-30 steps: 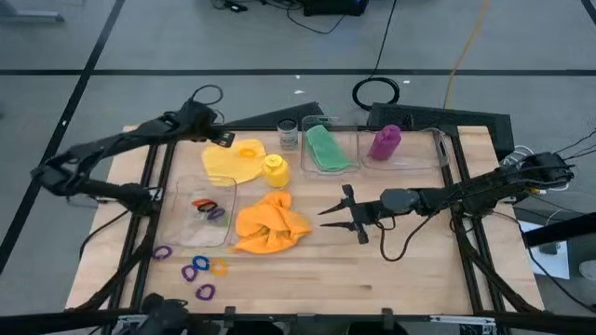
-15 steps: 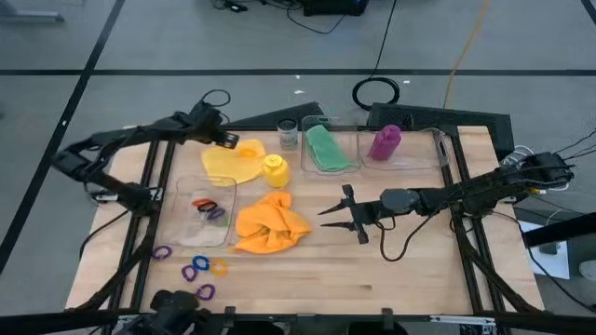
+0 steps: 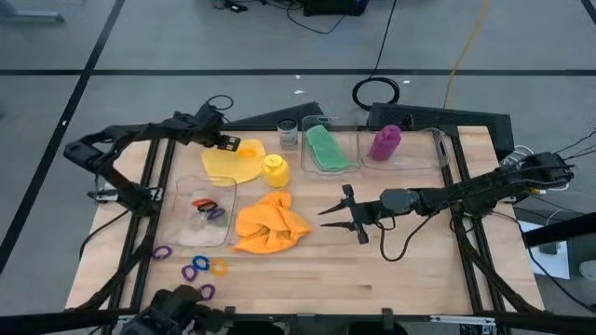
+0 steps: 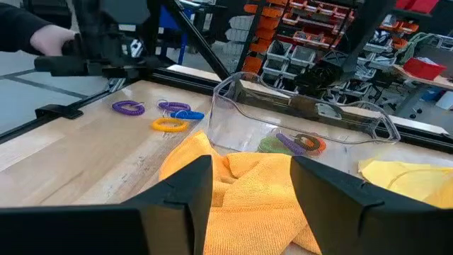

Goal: Pick & Place Sports Items
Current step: Put the top left yellow spring keychain into the bottom transparent bin

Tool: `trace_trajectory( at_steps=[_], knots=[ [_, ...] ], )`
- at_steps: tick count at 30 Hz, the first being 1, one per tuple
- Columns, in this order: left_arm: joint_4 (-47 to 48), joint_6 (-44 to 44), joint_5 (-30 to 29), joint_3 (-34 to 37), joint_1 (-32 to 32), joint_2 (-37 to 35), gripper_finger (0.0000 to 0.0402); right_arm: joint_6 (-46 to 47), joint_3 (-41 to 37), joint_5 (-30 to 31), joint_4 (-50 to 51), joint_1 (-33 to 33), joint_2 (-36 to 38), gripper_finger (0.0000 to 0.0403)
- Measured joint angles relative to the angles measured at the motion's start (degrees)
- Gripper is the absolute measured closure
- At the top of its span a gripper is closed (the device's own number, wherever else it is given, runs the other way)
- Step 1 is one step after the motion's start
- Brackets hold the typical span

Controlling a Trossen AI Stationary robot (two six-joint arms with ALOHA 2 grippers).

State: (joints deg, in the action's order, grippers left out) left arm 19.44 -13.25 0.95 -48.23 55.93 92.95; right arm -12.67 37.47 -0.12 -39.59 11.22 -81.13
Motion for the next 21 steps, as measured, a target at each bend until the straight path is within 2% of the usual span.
trace_trajectory(
  at_steps=[21],
  knots=[
    [-1.29,-2.58,-1.03,0.0,0.8,1.22,0.0254,0.0,0.0,0.0,0.0,0.0,0.01,0.0268]
  ],
)
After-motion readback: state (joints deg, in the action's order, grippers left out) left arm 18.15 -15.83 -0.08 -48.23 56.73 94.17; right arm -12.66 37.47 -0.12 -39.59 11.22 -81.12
